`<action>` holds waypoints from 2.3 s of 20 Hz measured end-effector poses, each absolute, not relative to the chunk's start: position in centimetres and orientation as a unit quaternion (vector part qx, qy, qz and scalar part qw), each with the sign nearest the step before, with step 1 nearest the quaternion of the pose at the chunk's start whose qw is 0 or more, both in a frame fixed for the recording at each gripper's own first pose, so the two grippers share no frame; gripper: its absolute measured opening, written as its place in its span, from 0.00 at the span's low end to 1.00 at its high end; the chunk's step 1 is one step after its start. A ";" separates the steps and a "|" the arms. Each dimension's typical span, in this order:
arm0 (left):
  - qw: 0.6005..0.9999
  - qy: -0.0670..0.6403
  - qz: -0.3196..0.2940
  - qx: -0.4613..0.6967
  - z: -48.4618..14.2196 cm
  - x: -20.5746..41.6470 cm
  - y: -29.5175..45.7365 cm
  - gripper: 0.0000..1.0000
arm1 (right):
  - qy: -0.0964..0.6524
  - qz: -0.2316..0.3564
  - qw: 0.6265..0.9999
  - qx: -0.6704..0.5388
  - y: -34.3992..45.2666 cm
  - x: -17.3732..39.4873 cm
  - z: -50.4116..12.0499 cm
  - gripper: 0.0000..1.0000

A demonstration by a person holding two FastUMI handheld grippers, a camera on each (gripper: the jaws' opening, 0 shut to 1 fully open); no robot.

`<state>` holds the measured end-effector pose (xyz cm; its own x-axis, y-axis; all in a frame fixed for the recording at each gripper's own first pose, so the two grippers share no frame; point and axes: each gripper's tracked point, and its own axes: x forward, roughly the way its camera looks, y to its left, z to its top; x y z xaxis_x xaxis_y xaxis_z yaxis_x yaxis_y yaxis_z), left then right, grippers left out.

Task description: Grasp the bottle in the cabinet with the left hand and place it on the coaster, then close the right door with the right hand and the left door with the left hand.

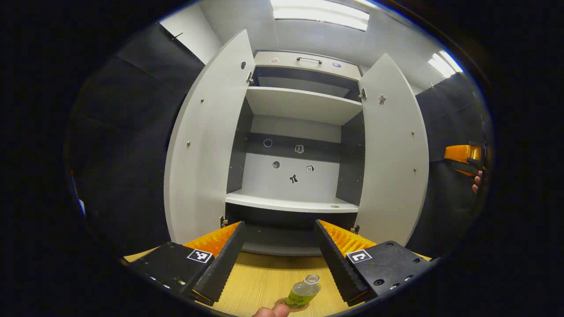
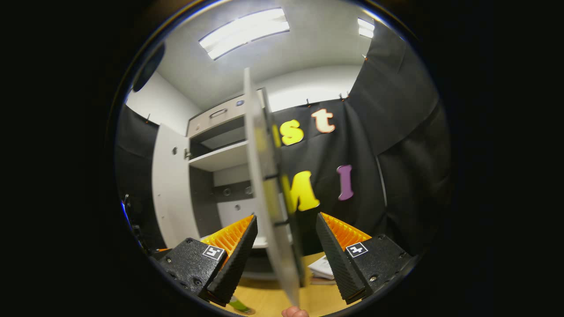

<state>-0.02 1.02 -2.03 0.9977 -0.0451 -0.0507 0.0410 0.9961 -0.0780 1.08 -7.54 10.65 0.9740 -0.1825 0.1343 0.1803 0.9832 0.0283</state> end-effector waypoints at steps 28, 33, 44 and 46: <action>0.998 0.037 -0.059 -0.014 -4.3 0.4 -2.1 0.95 | -0.050 -0.090 0.993 -0.055 -8.9 8.9 13.3 0.82; 0.998 0.039 -0.055 -0.014 -4.3 0.3 -1.8 0.94 | -0.039 -0.051 0.997 -0.048 -5.4 9.7 12.4 0.82; 0.999 0.050 -0.009 -0.019 -4.9 -0.8 1.8 0.95 | -0.023 -0.005 0.998 -0.061 1.0 15.4 9.2 0.82; 0.999 0.049 -0.005 -0.017 -4.8 -0.8 2.2 0.95 | -0.014 0.010 0.998 -0.055 2.1 16.6 8.6 0.82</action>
